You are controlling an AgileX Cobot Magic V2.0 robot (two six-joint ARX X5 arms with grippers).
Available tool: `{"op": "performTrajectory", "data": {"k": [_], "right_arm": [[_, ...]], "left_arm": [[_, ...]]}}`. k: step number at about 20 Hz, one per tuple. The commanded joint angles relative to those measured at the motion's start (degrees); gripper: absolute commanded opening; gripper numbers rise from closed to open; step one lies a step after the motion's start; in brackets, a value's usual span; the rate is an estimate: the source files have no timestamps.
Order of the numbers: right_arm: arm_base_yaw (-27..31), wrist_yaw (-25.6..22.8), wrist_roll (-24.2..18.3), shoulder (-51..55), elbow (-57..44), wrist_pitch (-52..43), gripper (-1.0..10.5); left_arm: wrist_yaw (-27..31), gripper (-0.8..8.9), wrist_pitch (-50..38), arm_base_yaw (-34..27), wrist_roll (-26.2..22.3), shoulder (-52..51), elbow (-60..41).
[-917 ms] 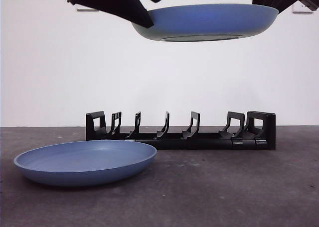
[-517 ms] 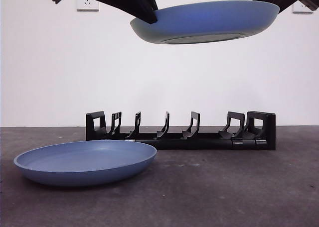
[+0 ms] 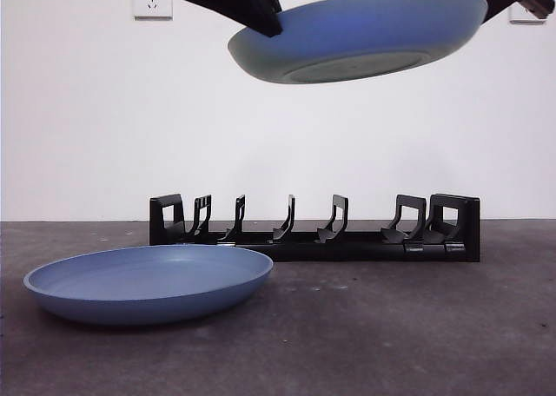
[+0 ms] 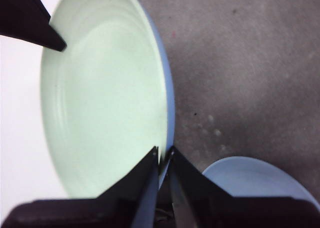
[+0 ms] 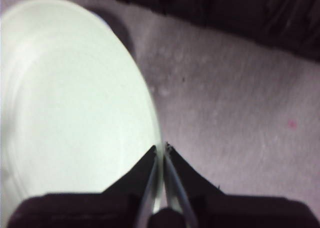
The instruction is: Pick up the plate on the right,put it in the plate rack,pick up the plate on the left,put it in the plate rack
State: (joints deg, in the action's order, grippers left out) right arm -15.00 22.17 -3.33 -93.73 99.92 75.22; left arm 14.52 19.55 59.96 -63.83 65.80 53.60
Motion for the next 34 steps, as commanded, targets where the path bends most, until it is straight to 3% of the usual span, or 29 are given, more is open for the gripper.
{"op": "performTrajectory", "data": {"k": [1,4,12,16,18,20,25,30,34], "right_arm": [[0.0,0.4,0.8,0.3,0.3,-0.9,2.0],[0.0,0.6,1.4,0.3,0.7,-2.0,3.2],[0.2,0.8,3.5,0.3,7.5,-3.7,3.2],[0.6,-3.5,6.6,0.4,22.5,-4.5,3.2],[0.6,-6.8,7.8,0.7,29.8,-4.5,3.2],[0.5,-9.0,7.8,1.2,35.6,-3.2,3.2],[0.3,-8.0,5.9,3.4,40.4,1.7,3.2],[-0.6,-2.2,5.2,4.7,39.6,3.8,3.2],[-2.2,-1.0,5.2,5.0,39.6,3.8,3.2]], "left_arm": [[0.5,-0.08,-1.8,0.0,5.9,0.0,0.3],[0.5,-0.08,-2.4,0.0,7.7,-0.1,0.3],[0.4,-0.08,-3.8,-0.9,15.3,-0.1,1.7],[-8.8,-0.08,-6.9,-6.8,30.5,-0.1,1.7],[-16.0,-0.08,-11.3,-12.3,40.7,-0.1,1.7],[-22.3,-0.08,-16.5,-18.3,47.8,-0.1,1.7],[-36.9,-0.08,-25.4,-30.9,62.8,1.5,1.7],[-41.9,-0.08,-29.4,-35.1,70.6,5.7,1.7],[-39.8,-0.08,-30.8,-35.3,71.8,9.7,1.7]]}}
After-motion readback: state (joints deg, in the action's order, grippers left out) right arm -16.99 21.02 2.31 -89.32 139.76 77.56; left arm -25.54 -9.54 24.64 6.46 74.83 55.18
